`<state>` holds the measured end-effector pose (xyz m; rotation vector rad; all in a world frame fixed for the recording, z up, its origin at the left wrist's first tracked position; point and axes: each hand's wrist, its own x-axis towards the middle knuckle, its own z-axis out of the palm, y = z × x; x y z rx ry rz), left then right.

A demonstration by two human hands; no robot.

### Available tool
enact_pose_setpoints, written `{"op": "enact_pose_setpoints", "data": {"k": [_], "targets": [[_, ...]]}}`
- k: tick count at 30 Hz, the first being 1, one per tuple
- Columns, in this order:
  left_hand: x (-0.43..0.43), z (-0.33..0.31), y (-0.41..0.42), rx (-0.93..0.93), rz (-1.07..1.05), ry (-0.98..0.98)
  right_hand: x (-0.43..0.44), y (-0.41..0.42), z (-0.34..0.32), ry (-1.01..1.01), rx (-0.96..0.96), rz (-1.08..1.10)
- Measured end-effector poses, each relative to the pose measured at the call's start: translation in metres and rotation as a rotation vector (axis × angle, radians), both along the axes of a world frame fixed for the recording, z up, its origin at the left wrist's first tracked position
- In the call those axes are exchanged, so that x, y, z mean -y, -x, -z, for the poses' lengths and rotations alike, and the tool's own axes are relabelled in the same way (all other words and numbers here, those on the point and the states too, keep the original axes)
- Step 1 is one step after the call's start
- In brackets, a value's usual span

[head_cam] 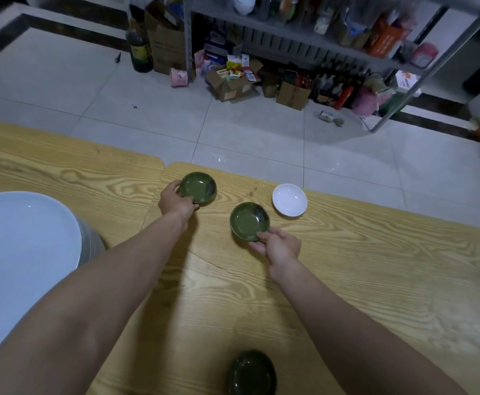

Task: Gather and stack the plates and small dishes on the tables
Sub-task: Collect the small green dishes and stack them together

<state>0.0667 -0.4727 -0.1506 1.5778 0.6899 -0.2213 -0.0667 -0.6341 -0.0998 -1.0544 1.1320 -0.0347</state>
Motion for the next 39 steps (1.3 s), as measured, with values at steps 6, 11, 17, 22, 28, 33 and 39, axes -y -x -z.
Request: {"op": "enact_pose_setpoints", "data": {"k": [6,11,17,22,28,33,39], "targets": [[0.001,-0.002,0.004,-0.021,-0.032,-0.006,0.006,0.006,-0.001,-0.004,0.009,0.026],[0.002,-0.012,0.019,-0.012,-0.022,0.019,0.008,0.011,-0.010,0.001,0.018,0.038],[0.003,-0.046,0.054,0.039,0.056,0.020,0.012,0.030,-0.034,0.025,0.075,0.035],[0.004,-0.076,0.105,0.089,0.082,0.059,0.019,0.062,-0.055,0.052,0.111,0.028],[0.003,-0.097,0.187,0.112,0.143,0.055,0.023,0.123,-0.066,0.046,0.144,0.000],[0.002,-0.103,0.258,0.121,0.187,0.005,0.028,0.179,-0.058,0.035,0.109,-0.044],[0.003,-0.096,0.323,0.117,0.232,-0.087,0.029,0.223,-0.054,0.030,0.106,-0.029]]}}
